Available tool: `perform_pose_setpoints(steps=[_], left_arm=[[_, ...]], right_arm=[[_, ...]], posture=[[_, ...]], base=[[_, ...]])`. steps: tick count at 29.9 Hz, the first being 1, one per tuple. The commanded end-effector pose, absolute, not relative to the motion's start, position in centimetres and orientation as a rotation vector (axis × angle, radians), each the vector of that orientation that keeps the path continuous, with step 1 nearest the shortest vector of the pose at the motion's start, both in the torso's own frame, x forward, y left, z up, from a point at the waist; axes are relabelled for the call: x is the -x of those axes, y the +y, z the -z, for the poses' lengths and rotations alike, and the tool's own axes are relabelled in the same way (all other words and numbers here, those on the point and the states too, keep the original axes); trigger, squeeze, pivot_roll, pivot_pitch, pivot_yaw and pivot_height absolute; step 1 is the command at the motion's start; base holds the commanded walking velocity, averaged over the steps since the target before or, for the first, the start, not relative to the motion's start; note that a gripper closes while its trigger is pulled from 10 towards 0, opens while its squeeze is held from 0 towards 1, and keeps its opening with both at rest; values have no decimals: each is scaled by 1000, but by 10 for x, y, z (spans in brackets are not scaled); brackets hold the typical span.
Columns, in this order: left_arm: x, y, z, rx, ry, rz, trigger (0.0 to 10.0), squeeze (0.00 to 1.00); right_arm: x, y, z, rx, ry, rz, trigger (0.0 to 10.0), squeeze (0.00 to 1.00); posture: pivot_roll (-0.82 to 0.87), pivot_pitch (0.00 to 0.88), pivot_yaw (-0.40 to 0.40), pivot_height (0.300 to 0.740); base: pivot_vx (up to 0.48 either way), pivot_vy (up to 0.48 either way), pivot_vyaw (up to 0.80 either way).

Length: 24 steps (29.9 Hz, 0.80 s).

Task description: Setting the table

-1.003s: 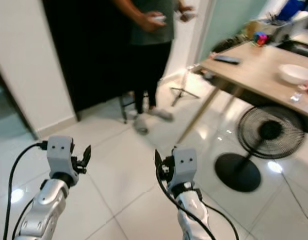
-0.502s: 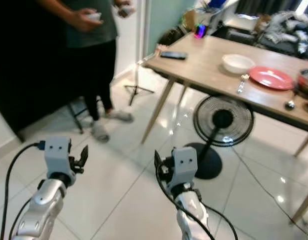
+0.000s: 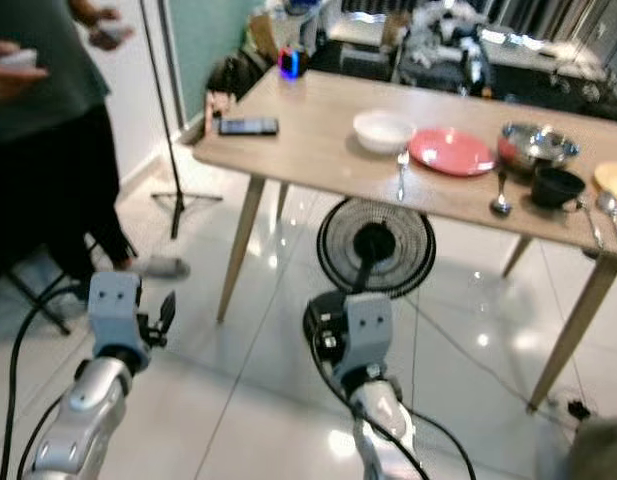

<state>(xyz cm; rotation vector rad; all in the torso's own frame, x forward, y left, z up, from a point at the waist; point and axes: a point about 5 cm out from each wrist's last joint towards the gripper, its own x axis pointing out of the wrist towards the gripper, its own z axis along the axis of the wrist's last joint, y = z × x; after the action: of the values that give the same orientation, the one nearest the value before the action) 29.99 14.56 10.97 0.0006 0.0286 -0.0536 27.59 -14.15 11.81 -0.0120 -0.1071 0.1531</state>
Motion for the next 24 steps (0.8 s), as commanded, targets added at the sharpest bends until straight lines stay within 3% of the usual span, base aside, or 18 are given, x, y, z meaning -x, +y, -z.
perform_pose_setpoints(steps=[1, 12, 24], left_arm=[[-299, 142, -111, -11, 21, 75, 10000, 0], [-299, 133, -126, -55, -37, 146, 10000, 0], [-299, 133, -131, -56, -49, 154, 10000, 0]], right_arm=[[-277, -158, -120, 12, -109, -79, 10000, 0], [-290, -188, -159, -97, -223, 98, 10000, 0], [-294, -182, -162, -87, -222, 54, 10000, 0]], posture=[[-113, 0, 84, 740], [-107, 0, 89, 740], [-98, 0, 89, 740]], base=[[480, 0, -800], [480, 0, -800], [480, 0, -746]])
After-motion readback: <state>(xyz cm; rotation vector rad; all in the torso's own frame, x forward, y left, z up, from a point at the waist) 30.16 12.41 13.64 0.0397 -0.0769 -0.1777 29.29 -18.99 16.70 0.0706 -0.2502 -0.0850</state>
